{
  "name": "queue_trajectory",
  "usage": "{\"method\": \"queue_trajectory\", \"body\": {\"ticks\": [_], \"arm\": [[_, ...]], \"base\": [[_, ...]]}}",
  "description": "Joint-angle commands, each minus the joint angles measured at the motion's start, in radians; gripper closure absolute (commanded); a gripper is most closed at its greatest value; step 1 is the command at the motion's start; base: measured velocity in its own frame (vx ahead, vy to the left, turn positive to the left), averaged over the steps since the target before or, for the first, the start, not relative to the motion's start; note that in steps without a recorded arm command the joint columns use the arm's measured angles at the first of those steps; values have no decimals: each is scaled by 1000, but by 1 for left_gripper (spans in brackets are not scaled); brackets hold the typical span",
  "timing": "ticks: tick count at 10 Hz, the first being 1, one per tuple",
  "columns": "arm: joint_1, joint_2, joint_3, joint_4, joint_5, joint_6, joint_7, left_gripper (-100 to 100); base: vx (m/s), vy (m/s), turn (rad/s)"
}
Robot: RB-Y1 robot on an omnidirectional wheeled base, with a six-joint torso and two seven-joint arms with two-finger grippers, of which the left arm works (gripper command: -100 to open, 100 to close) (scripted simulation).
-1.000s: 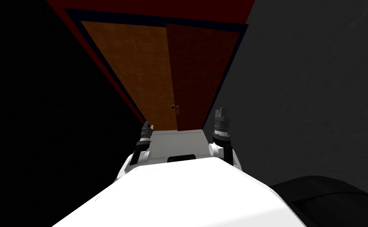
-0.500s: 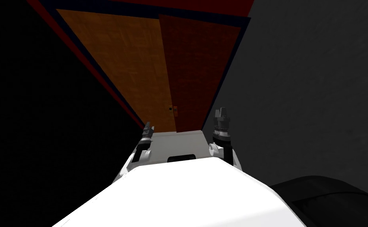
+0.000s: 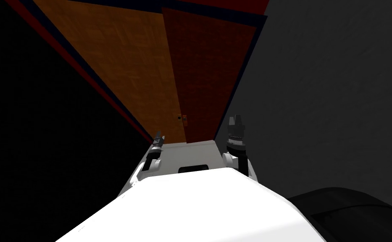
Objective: Pull the door open
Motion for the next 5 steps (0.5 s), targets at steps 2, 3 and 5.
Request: {"method": "queue_trajectory", "body": {"ticks": [2,3,5], "arm": [[-29,12,4,65,7,5,3,-100],[-44,17,6,97,11,8,4,-100],[-74,27,9,157,18,14,7,-100]], "base": [[136,-31,-58],[197,-65,-84],[208,-44,-94]]}}
